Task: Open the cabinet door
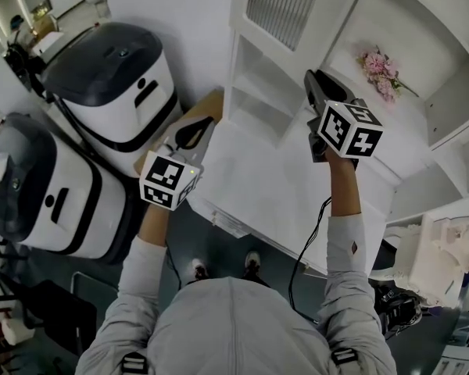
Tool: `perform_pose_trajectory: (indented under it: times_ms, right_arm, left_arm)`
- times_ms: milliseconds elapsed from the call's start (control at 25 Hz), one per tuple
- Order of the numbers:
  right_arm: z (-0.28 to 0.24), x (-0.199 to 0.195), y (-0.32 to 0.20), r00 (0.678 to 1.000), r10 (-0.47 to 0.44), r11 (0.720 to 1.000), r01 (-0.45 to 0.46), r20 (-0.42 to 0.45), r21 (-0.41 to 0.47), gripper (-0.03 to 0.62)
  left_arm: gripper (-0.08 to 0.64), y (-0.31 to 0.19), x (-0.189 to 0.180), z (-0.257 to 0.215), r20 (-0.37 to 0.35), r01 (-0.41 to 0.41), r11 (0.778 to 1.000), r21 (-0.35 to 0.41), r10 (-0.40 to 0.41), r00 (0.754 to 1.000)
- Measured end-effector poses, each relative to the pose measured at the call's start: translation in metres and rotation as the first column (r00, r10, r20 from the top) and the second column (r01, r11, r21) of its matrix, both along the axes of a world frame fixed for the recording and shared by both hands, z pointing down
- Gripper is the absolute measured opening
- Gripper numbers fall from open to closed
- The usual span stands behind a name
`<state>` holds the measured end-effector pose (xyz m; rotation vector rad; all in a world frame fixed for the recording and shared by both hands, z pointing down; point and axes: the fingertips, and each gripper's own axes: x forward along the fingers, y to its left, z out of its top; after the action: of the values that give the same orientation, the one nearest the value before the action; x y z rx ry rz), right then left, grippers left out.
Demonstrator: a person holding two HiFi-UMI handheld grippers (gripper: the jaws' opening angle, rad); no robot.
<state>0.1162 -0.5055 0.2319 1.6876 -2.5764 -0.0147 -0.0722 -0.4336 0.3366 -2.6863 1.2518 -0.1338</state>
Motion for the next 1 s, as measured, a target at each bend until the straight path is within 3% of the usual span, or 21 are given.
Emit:
perform_pose_trajectory:
  times_ms: [680,840,1000]
  right_arm:
    - [0.000,-0.089,0.040,0.999,-0.006,0.999,0.004,0.048,0.039,0.067]
    - [0.000,-0.119,0.047,0.999,-0.039,0.999,0.038,0.036,0.037,0.071]
    - [0.001,-0.145,0.052,0.994,-0.059,0.997,0.054,0.091,0.061,0.071]
  left_arm:
    - [0.018,0.019,-0.072,0.016,0.013,-0.028,1.000,-0.011,0.028,1.000]
    - [0.018,0.021,-0.088,0.016,-0.014,-0.028,1.000,-0.010,0.028,1.000]
    - [0.018,0.024,-0.099,0.015,-0.037,-0.023,1.000,-0.008,0.022,0.999]
